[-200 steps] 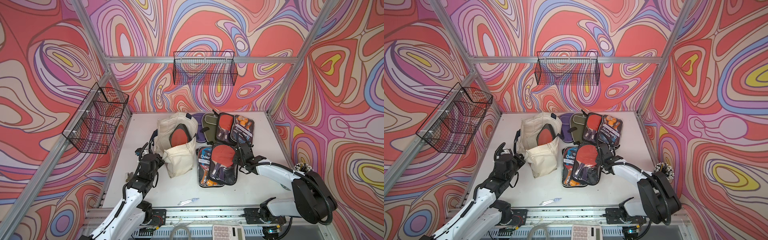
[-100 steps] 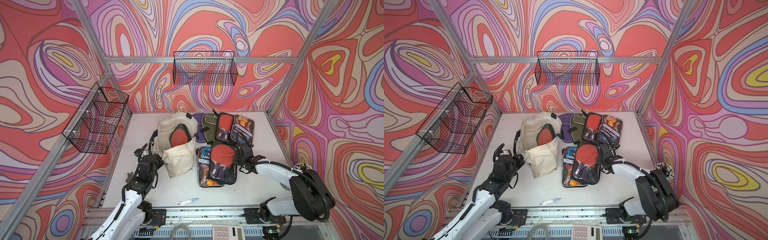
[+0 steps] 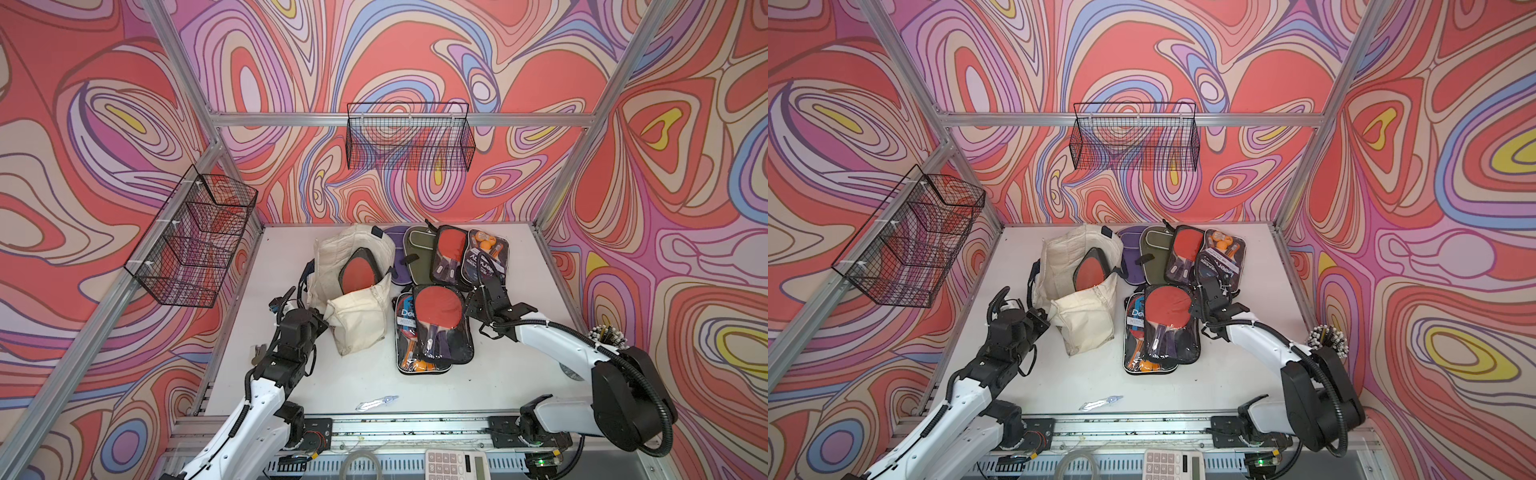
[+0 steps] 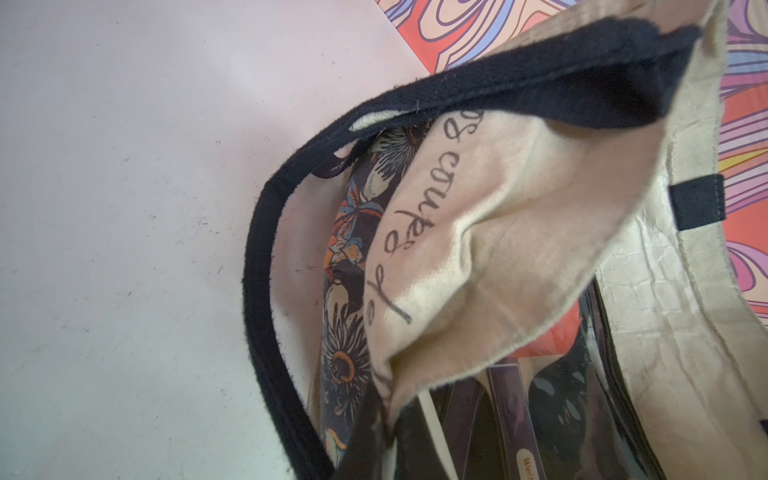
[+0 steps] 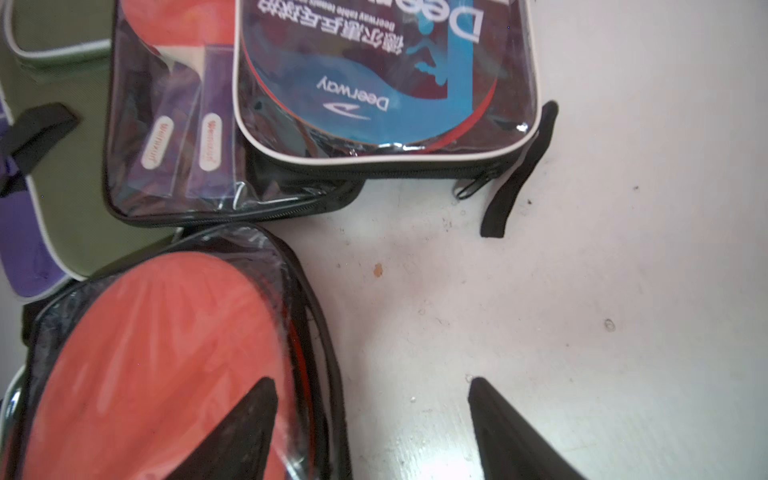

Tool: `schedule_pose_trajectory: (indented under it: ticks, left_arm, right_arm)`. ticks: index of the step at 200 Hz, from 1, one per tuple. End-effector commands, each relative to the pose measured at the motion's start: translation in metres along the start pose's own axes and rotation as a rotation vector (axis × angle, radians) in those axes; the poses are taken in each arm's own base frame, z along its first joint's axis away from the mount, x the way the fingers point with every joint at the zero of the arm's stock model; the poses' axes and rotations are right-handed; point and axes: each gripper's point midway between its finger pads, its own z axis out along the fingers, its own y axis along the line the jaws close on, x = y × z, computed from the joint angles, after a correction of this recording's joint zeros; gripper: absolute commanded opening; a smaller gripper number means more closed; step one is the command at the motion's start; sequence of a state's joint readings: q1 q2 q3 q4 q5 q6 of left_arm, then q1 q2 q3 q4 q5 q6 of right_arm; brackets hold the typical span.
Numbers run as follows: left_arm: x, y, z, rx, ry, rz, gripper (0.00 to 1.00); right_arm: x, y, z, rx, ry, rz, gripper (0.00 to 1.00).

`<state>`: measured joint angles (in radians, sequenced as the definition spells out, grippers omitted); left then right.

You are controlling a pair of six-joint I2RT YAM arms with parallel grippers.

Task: Remove the ping pong set from the canvas bag
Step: Place the ping pong set at the ping pong set.

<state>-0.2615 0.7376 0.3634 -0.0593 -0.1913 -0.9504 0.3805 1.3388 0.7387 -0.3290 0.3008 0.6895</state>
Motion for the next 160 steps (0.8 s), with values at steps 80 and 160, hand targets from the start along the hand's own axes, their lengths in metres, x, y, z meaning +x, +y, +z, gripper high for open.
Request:
schedule_pose_trajectory:
  ticks: [80, 160]
  left_arm:
    - [0.002, 0.019, 0.001, -0.052, -0.021, -0.007, 0.00]
    - [0.002, 0.007, 0.002, 0.000, -0.010, -0.011, 0.00]
  right_arm:
    - [-0.036, 0.073, -0.025, -0.303, -0.046, -0.044, 0.75]
    - [-0.072, 0.244, -0.099, -0.639, -0.128, -0.356, 0.75]
